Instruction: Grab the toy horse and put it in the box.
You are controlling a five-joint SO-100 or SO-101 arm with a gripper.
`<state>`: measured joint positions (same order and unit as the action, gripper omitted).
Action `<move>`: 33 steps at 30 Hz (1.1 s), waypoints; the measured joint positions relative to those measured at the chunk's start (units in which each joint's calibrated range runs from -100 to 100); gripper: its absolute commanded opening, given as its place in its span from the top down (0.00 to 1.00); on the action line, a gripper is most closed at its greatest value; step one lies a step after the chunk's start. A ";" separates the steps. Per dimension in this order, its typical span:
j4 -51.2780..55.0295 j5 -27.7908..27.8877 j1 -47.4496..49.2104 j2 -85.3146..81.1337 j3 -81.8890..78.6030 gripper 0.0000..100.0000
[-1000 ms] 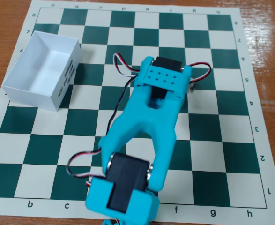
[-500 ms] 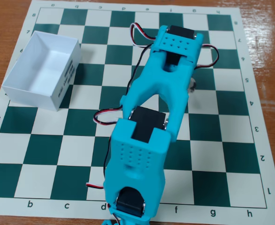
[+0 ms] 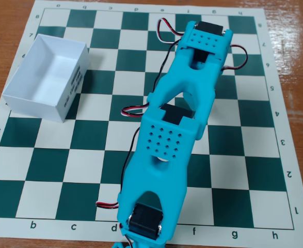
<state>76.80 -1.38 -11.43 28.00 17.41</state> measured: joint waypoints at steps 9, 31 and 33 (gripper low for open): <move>0.35 -0.73 0.00 5.53 3.99 0.54; 0.79 -0.73 -1.42 10.89 11.79 0.77; 0.18 -0.73 -1.72 10.98 12.78 0.79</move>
<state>76.97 -2.11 -13.14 38.98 30.19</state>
